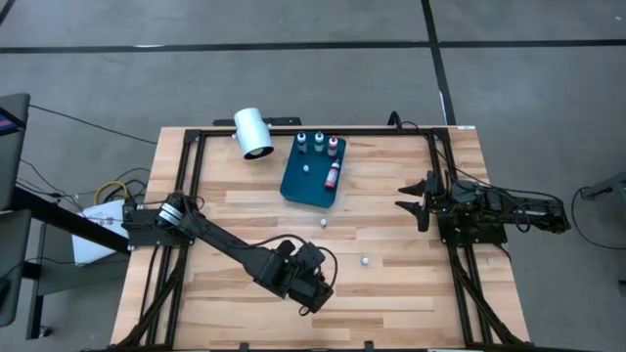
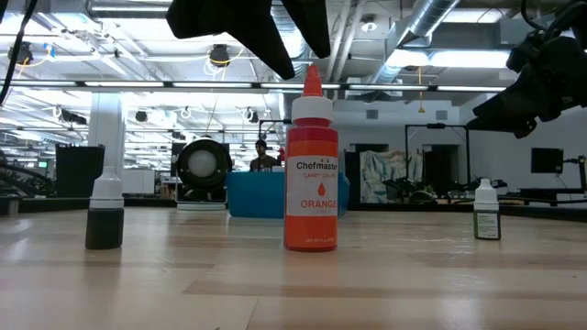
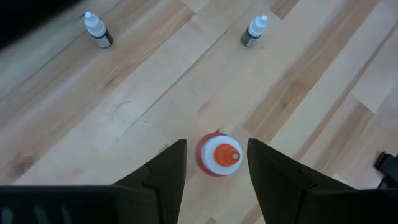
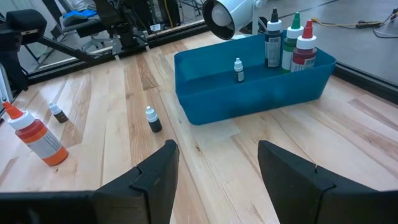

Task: Pick & Place food coloring
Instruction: Put the large orange food coloring bottle into the blue bin

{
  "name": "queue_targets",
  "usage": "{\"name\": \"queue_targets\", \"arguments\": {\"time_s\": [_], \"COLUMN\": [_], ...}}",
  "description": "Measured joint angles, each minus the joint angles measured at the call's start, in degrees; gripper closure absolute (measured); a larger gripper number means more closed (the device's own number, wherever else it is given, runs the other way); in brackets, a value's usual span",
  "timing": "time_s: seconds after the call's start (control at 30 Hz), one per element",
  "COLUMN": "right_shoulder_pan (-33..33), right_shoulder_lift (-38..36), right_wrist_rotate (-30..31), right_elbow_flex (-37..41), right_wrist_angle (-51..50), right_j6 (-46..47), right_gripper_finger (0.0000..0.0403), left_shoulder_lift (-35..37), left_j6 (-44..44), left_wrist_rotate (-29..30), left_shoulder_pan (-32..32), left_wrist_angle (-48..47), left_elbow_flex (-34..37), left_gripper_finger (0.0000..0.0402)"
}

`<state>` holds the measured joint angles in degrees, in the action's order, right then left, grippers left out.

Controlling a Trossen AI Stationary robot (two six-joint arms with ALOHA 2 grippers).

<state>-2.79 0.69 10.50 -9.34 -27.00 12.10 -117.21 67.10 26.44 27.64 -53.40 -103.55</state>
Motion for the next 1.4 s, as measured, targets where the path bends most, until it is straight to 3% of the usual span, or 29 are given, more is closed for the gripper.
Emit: {"name": "queue_targets", "arguments": {"time_s": [0.73, 1.1, 1.4], "right_shoulder_pan": [0.0, -0.02, 0.0], "right_shoulder_lift": [-0.01, -0.01, 0.0], "right_wrist_rotate": [0.0, 0.0, 0.0], "right_elbow_flex": [0.0, 0.0, 0.0], "right_wrist_angle": [0.0, 0.0, 0.0], "right_j6": [0.0, -0.02, -0.02], "right_gripper_finger": [0.0196, 0.0196, 0.0196], "left_shoulder_lift": [0.0, 0.0, 0.0], "left_j6": [-0.01, 0.08, -0.2], "left_wrist_rotate": [1.66, 2.45, -2.39], "left_shoulder_pan": [0.0, 0.0, 0.0], "left_wrist_angle": [1.9, 1.92, 2.12], "left_elbow_flex": [0.01, 0.01, 0.5], "left_gripper_finger": [0.0239, 0.016, 0.0118]}}
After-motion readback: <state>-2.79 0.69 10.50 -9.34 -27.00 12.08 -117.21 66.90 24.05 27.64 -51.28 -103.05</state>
